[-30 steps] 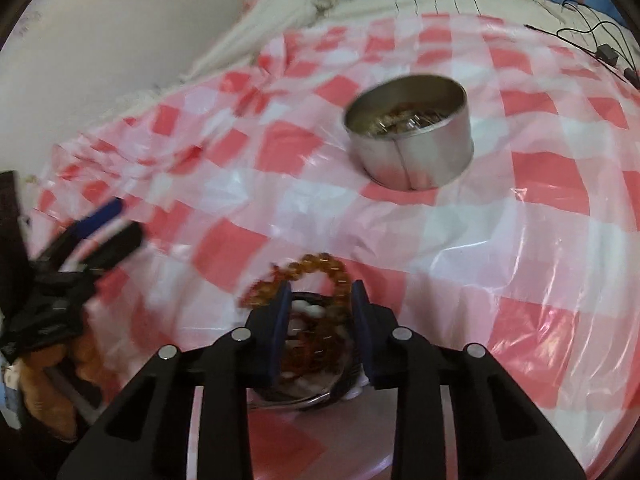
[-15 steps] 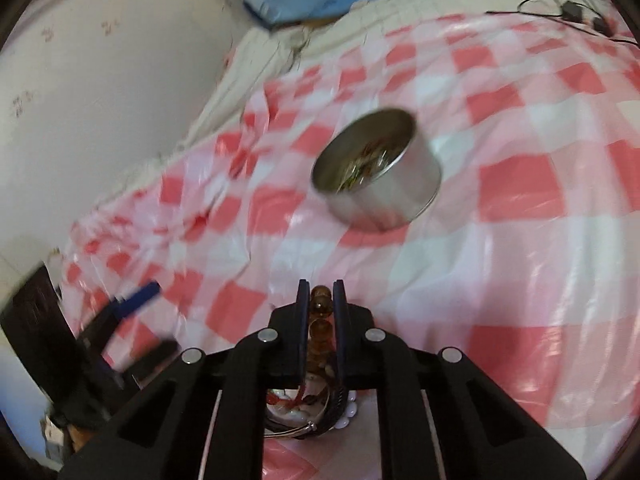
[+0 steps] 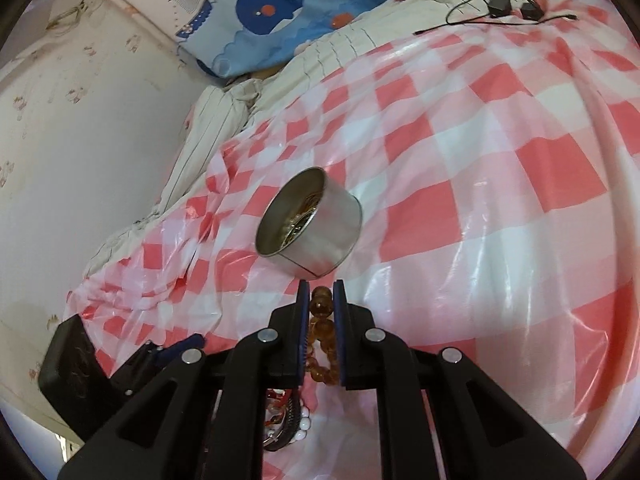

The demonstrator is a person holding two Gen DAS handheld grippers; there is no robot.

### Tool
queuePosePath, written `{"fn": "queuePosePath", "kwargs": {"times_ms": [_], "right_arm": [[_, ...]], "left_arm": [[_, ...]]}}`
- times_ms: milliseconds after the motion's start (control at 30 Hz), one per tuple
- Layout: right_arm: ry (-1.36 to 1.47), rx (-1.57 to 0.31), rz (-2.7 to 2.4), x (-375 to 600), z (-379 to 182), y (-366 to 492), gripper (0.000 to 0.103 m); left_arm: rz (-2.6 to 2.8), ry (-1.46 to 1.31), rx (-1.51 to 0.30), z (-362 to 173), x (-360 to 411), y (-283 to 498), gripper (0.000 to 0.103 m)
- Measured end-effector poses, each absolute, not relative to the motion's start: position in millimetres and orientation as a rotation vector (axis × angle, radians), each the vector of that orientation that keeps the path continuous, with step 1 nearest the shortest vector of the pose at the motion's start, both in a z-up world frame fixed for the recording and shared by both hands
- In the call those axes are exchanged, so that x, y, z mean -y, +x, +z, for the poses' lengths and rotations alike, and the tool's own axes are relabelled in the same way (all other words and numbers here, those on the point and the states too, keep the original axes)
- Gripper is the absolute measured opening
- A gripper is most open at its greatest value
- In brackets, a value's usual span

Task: Organize jewelry
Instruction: 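Grasp the amber bead bracelet from the pile with the right gripper, then grasp a red cord bracelet with the left gripper while the right re-grips the amber beads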

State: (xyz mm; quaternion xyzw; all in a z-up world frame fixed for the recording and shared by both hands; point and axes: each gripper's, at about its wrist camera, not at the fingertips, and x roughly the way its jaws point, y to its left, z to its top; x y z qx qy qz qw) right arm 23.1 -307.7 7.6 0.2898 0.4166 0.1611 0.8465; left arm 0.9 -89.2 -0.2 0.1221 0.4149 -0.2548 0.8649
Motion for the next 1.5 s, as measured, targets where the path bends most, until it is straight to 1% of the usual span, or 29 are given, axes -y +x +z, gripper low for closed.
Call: {"fn": "queuePosePath", "kwargs": {"times_ms": [333, 367, 433, 500, 533, 567, 600, 633, 667, 733, 767, 800, 833, 867, 900, 1067, 1167, 1200, 1233, 1267, 1333, 1400, 1433, 1500], "right_arm": [[0.629, -0.893, 0.32, 310.8, 1.0, 25.7, 0.013], [0.628, -0.894, 0.321, 310.6, 0.4, 26.0, 0.013], [0.626, -0.898, 0.323, 309.8, -0.7, 26.0, 0.013], [0.622, -0.91, 0.323, 307.9, -2.3, 26.2, 0.013], [0.622, -0.915, 0.322, 307.7, -3.3, 25.5, 0.013], [0.624, -0.921, 0.319, 308.1, -4.6, 25.3, 0.018], [0.624, -0.925, 0.312, 309.0, -5.2, 24.8, 0.022], [0.623, -0.93, 0.308, 309.4, -5.2, 24.3, 0.03], [0.613, -0.934, 0.3, 309.7, -4.8, 23.7, 0.033], [0.587, -0.946, 0.297, 307.7, -4.0, 22.8, 0.036], [0.565, -0.954, 0.299, 304.9, -3.9, 21.6, 0.04], [0.534, -0.969, 0.3, 300.4, -4.4, 20.7, 0.041], [0.503, -0.986, 0.303, 295.5, -5.8, 20.4, 0.046], [0.454, -1.008, 0.304, 287.7, -7.7, 20.3, 0.054], [0.406, -1.018, 0.298, 280.3, -9.0, 19.5, 0.056], [0.221, -1.021, 0.279, 254.9, -10.5, 14.2, 0.065], [0.102, -1.022, 0.249, 240.3, -15.9, 12.8, 0.065], [0.071, -1.017, 0.244, 237.0, -16.2, 12.5, 0.065], [0.059, -1.013, 0.248, 236.2, -16.0, 12.1, 0.056], [0.061, -1.013, 0.25, 236.7, -15.8, 11.7, 0.037], [0.112, -1.007, 0.263, 244.5, -14.6, 11.9, 0.027], [0.163, -0.989, 0.261, 253.8, -10.5, 12.1, 0.02], [0.177, -0.982, 0.261, 256.1, -8.2, 12.8, 0.014], [0.227, -0.962, 0.27, 263.7, -2.8, 12.5, 0.012]], "left_arm": [[-0.579, 0.285, -0.994, -20.8, 117.6, 24.5, 0.095], [-0.58, 0.271, -0.996, -22.1, 116.2, 24.3, 0.093], [-0.584, 0.226, -0.99, -21.2, 111.0, 24.9, 0.078], [-0.589, 0.193, -0.989, -19.8, 107.5, 25.3, 0.052], [-0.595, 0.184, -0.985, -18.7, 105.7, 24.6, 0.043], [-0.595, 0.184, -0.981, -18.1, 105.5, 23.6, 0.033], [-0.588, 0.184, -0.971, -16.2, 103.9, 21.8, 0.031], [-0.588, 0.177, -0.965, -14.4, 102.6, 21.1, 0.019], [-0.584, 0.158, -0.959, -11.1, 98.3, 20.3, 0.014], [-0.583, 0.115, -0.945, -4.0, 87.9, 18.6, 0.009], [-0.58, 0.096, -0.939, -1.4, 83.5, 18.8, 0.004], [-0.577, 0.071, -0.933, 2.2, 77.4, 19.0, 0.004], [-0.576, 0.051, -0.926, 5.8, 72.1, 18.2, 0.004], [-0.572, 0.036, -0.916, 10.3, 66.3, 17.1, 0.004], [-0.568, 0.028, -0.908, 14.0, 61.8, 15.7, 0.004], [-0.551, 0.002, -0.884, 23.9, 45.6, 14.1, 0.004], [-0.559, -0.015, -0.871, 29.0, 44.7, 14.6, 0.003], [-0.56, -0.015, -0.867, 30.0, 44.7, 13.9, 0.004], [-0.557, -0.015, -0.865, 30.9, 45.5, 13.1, 0.004], [-0.555, -0.018, -0.863, 31.8, 45.4, 12.9, 0.004], [-0.553, -0.023, -0.863, 31.6, 44.7, 13.1, 0.004], [-0.552, -0.024, -0.863, 30.8, 44.0, 13.9, 0.004], [-0.553, -0.024, -0.863, 30.8, 43.8, 14.0, 0.004], [-0.555, -0.021, -0.861, 30.7, 43.8, 14.1, 0.004]]}}
